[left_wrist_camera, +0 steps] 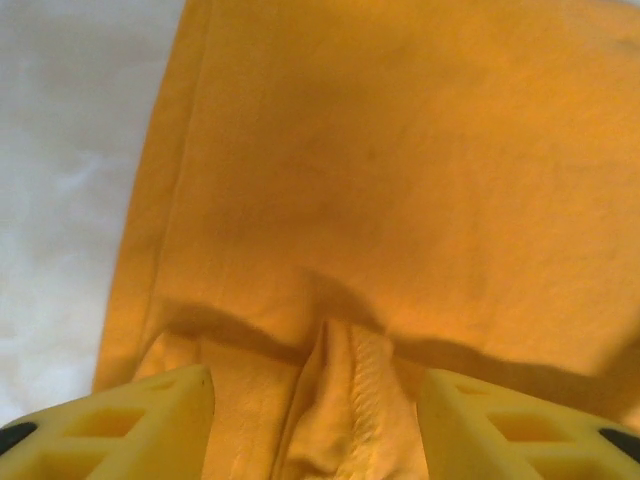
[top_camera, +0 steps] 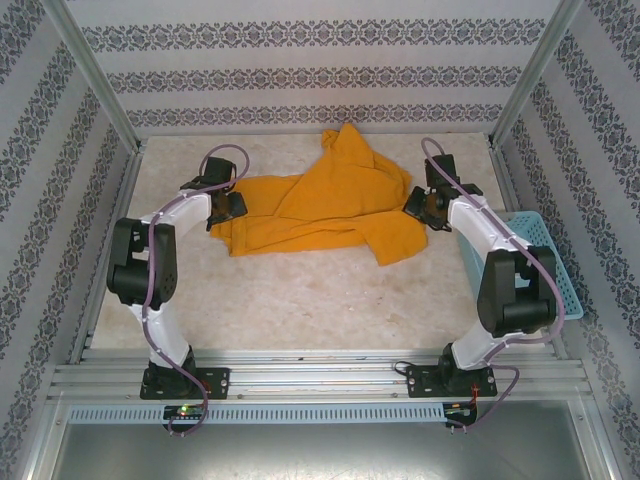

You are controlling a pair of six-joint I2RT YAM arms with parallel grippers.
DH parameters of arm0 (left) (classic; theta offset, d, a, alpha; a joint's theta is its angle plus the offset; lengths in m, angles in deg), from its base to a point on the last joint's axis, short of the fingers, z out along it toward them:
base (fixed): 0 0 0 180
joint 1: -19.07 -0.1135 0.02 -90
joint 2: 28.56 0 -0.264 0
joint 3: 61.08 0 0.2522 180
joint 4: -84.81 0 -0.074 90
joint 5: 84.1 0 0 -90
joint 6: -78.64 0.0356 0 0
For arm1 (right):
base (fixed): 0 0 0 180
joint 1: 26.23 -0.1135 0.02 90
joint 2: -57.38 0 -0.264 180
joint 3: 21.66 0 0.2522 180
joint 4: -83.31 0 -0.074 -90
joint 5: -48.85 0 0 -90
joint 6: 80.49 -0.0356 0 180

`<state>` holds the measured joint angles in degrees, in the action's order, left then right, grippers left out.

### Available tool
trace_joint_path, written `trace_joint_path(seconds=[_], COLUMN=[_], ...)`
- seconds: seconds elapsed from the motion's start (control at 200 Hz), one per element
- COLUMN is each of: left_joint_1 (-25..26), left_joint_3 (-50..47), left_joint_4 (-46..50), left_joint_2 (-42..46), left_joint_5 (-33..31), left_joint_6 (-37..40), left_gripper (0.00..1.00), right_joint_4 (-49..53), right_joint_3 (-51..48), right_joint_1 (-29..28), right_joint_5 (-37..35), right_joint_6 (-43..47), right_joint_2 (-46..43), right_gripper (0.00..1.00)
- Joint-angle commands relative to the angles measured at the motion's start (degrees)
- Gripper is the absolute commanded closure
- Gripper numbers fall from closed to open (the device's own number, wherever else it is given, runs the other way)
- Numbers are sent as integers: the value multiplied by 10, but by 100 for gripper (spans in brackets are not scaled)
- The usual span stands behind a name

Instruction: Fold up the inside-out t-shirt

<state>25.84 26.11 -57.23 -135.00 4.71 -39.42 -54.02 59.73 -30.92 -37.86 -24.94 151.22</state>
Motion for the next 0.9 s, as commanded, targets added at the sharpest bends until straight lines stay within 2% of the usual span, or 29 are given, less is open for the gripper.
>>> trace_joint_path(seconds=[0.0, 0.135, 0.42, 0.605, 0.894], left_joint_1=[21, 48, 78, 77, 76], left_joint_3=[-11, -9, 69, 102, 108], left_joint_4=[46, 66, 131, 151, 159], left_joint_2=[56, 49, -49, -88, -74], left_joint_5=[-36, -30, -95, -112, -140], left_joint_6=[25, 45, 48, 55, 55], left_gripper=[39, 38, 39, 53, 87], right_joint_4=[-11, -17, -25, -27, -25], right_joint_3=[7, -3, -24, -37, -43], right_joint_1=[3, 3, 10, 19, 27], right_joint_5=[10, 9, 8, 8, 6], right_joint_6=[10, 10, 6, 7, 15], right_joint_2=[2, 4, -11, -20, -21], right_gripper=[100, 100, 100, 100, 100])
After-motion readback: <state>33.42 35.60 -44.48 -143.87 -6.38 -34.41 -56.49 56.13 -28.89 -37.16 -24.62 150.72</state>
